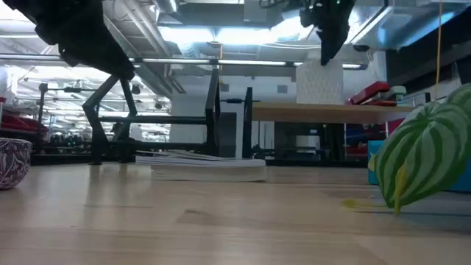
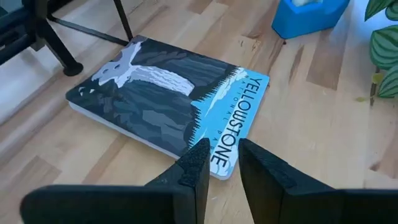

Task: Stock shelves
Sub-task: Adjust the white pencil holder on the shelf

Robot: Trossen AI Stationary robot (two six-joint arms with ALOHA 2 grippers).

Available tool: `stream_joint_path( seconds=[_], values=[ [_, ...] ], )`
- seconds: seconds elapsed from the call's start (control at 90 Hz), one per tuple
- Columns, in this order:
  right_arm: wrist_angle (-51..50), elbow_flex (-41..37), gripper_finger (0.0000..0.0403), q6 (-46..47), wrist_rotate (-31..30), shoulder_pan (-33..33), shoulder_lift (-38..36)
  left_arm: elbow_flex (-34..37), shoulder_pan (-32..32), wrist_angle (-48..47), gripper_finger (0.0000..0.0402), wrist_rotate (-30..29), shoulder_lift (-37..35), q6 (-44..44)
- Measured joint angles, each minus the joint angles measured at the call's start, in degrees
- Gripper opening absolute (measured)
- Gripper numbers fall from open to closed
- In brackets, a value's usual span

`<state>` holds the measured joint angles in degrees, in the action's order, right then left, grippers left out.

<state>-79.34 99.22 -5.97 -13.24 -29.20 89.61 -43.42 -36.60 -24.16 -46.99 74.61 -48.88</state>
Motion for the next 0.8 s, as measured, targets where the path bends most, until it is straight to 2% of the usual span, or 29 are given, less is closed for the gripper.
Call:
stream_joint_path(
  seconds=[0.244,0.489,0.8],
  values=[
    [-0.88,0.0,0.001,-0.28,3.94,-0.44,-0.1,0.0,0.0,-0.02,0.0067,0.12,0.0,-0.11],
    [-2.39,-0.02,0.0006,0.12,5.49,-0.42,-1.32,0.0,0.0,-0.02,0.0067,0.1,0.0,-0.14],
    [1.45,-0.02,0.0013,0.38,8.89,-0.42,-2.12,0.0,0.0,-0.02,0.0067,0.08,0.0,-0.14]
  ],
)
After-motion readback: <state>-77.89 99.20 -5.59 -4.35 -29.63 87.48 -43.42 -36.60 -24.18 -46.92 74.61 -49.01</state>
